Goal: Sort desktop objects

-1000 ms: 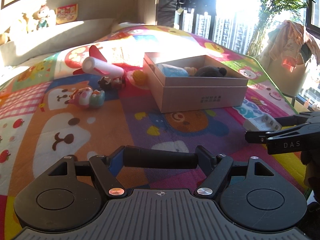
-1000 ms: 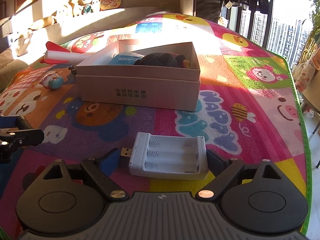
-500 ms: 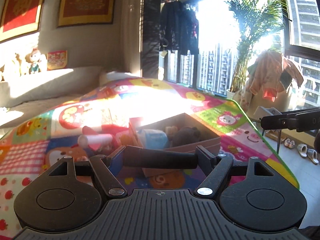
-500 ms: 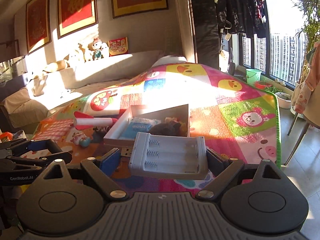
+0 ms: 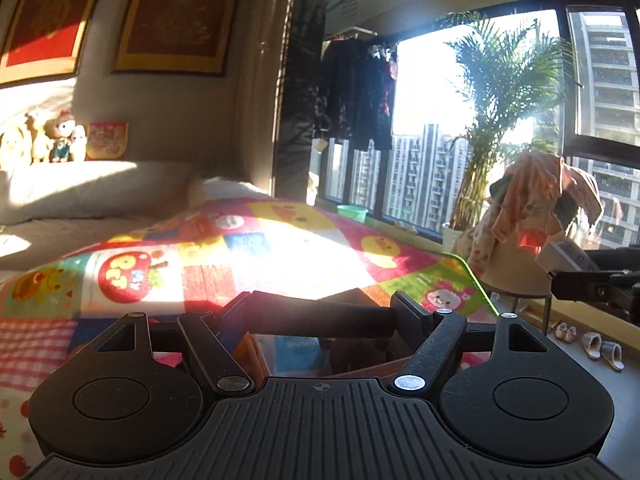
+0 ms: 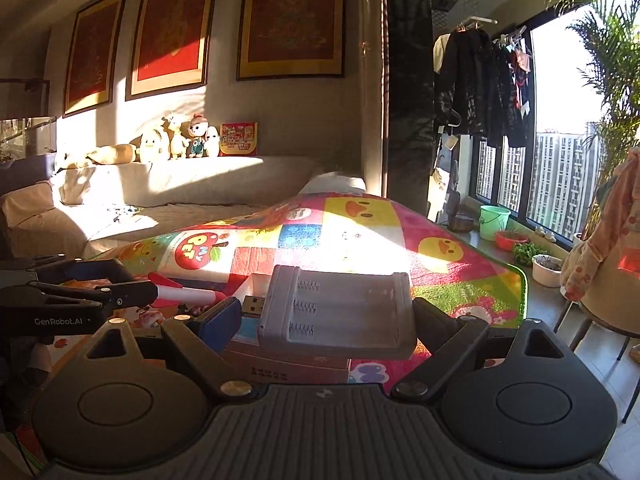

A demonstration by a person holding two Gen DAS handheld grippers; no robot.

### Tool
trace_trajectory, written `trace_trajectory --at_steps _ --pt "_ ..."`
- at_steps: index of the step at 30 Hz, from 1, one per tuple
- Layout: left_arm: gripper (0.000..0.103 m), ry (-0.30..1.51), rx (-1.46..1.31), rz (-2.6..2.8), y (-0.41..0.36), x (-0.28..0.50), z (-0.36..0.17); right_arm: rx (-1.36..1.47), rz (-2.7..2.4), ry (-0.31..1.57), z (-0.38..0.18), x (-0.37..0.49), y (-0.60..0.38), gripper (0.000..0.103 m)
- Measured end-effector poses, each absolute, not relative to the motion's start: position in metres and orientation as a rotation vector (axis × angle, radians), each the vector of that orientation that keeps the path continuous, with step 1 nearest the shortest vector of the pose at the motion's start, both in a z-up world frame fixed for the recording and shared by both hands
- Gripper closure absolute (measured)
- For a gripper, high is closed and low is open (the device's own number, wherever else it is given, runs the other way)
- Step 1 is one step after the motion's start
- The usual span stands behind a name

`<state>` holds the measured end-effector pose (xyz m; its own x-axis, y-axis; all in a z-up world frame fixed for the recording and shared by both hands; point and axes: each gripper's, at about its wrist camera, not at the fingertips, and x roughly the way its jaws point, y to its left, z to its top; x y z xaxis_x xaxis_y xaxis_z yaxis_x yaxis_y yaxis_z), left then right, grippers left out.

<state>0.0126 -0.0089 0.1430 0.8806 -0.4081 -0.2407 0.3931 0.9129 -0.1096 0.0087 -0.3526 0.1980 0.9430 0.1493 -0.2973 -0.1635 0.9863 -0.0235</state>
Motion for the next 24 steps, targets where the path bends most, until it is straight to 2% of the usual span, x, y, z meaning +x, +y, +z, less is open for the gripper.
trace_trajectory --at_steps 4,5,6,14,22,24 --pt "0.021 0.263 -0.156 -0.444 -0.016 0.064 0.147 -0.057 0.135 0.311 0.199 0.029 -0.355 0.012" --pt "0.017 0.28 -0.165 -0.443 -0.019 0.077 0.146 -0.057 0.13 0.319 0.199 0.036 -0.356 0.012" --pt "0.006 0.304 -0.173 -0.442 -0.019 0.087 0.143 -0.052 0.128 0.331 0.2 0.045 -0.356 0.012" --pt "0.003 0.437 -0.144 -0.31 0.026 0.083 0.079 -0.048 0.17 0.381 0.199 0.101 -0.346 0.012" --pt "0.002 0.506 -0.09 -0.203 0.061 0.059 0.044 0.059 0.23 0.503 0.198 0.228 -0.32 0.012" --pt "0.002 0.505 -0.079 -0.167 0.068 0.057 0.041 0.035 0.216 0.53 0.188 0.255 -0.312 0.009"
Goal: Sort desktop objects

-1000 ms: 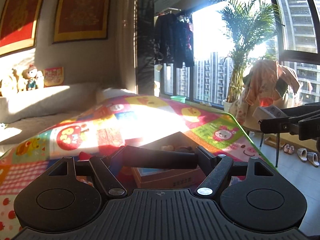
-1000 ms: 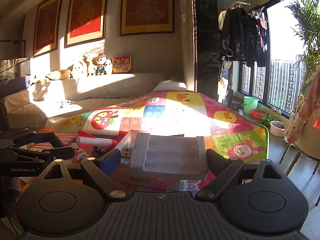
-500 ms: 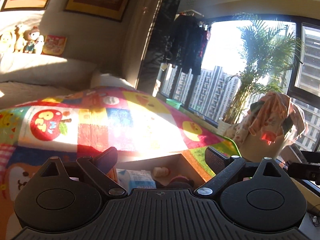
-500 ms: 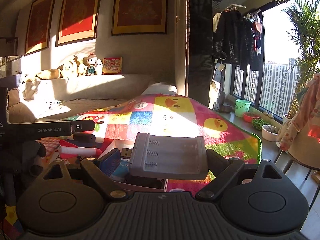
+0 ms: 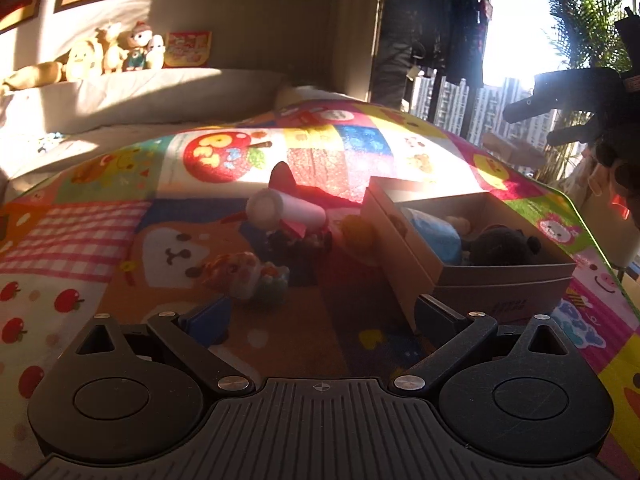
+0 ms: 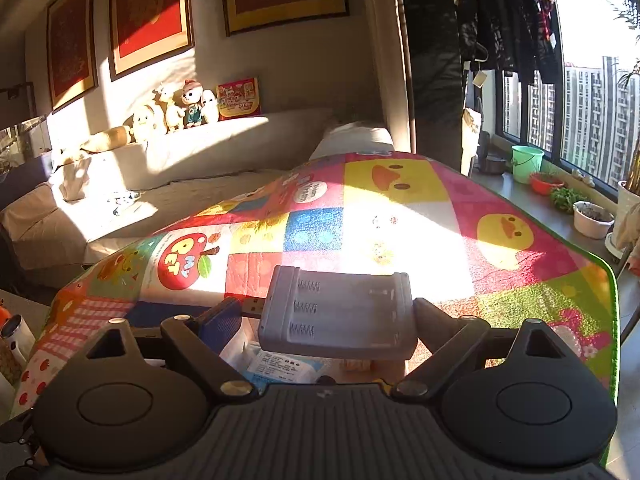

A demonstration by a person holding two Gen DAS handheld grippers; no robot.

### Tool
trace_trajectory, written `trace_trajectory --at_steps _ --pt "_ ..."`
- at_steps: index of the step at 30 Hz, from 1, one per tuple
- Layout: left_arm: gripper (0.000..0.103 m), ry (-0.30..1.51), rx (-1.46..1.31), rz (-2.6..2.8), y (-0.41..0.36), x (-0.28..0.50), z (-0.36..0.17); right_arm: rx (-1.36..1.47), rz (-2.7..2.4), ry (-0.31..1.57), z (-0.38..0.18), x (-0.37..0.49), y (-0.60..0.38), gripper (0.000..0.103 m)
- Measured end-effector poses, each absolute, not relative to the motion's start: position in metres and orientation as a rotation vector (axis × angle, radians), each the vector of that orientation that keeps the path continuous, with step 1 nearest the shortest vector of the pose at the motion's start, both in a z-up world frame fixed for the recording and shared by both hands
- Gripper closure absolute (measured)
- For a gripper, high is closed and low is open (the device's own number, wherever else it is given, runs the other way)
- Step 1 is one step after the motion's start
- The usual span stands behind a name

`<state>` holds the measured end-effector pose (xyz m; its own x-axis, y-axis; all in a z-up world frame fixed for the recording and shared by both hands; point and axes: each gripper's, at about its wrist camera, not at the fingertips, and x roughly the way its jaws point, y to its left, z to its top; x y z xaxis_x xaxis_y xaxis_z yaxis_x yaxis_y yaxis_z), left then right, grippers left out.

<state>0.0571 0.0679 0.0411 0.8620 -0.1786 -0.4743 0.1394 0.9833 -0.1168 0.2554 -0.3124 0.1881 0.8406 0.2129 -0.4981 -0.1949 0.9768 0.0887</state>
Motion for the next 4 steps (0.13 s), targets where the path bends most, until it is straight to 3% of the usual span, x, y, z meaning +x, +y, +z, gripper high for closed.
trace_trajectory --at_steps 4 --pt "0.001 0.52 -0.113 -0.119 0.087 0.056 0.032 0.051 0.175 0.607 0.163 0.277 -0.312 0.009"
